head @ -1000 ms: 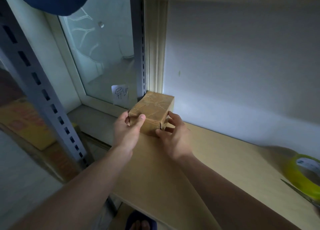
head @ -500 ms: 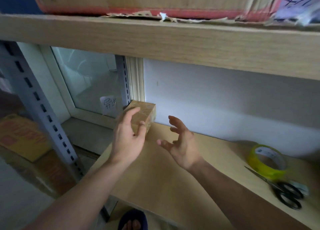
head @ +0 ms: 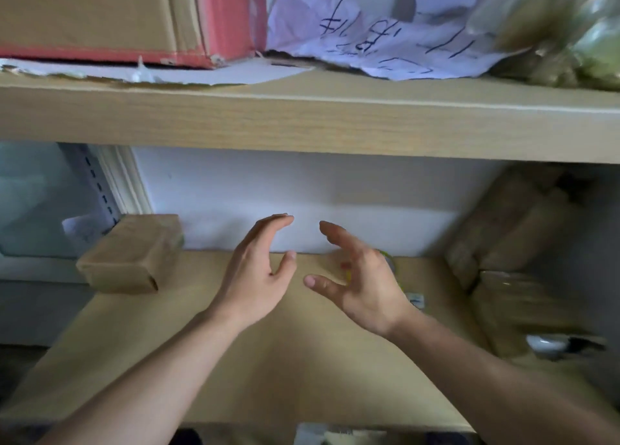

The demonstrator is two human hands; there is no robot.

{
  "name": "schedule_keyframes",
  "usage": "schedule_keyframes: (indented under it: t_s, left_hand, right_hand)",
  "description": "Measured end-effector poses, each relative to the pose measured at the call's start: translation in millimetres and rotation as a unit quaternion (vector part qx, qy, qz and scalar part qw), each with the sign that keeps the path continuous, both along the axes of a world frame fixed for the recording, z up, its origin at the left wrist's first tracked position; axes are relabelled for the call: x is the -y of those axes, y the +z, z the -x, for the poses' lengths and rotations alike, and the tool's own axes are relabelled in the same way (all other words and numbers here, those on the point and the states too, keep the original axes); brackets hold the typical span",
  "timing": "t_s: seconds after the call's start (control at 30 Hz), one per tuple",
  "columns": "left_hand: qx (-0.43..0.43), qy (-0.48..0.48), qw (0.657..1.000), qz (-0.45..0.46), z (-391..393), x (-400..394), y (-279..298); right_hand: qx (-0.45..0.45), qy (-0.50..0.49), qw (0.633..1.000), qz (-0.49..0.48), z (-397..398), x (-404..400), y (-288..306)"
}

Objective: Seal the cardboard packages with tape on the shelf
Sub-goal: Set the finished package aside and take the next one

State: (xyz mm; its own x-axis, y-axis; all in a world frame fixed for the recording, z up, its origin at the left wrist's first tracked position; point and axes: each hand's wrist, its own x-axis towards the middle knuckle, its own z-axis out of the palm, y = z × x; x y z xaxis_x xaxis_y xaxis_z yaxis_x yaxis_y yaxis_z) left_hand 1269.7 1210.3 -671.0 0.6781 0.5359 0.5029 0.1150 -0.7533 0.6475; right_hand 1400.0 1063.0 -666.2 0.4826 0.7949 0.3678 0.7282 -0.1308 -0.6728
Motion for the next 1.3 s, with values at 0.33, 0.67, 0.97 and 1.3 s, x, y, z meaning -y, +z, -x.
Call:
schedule_keyframes:
  t_s: [0.33, 0.67, 0.97, 1.3]
  left_hand:
    - [0.007, -0.115, 0.993, -0.011, -89.1, 82.1, 3.1]
    - [-0.044, -0.158, 0.986, 0.024, -136.2, 148.1, -3.9]
    - [-0.218, -0.180, 0.935, 0.213, -171.6, 205.0, -27.4]
    - [-0.175, -0.188, 0.900, 0.352, -163.0, 205.3, -27.4]
  right_hand:
    - [-0.023, -0.140, 0.989, -0.048, -66.5, 118.8, 7.3]
    - [-0.009, -0.245, 0.969, -0.010, -108.6, 185.0, 7.2]
    - [-0.073, -0.354, 0.911, 0.197, -142.9, 209.5, -8.0]
    - [-0.090, -0.354, 0.908, 0.207, -125.2, 197.7, 1.0]
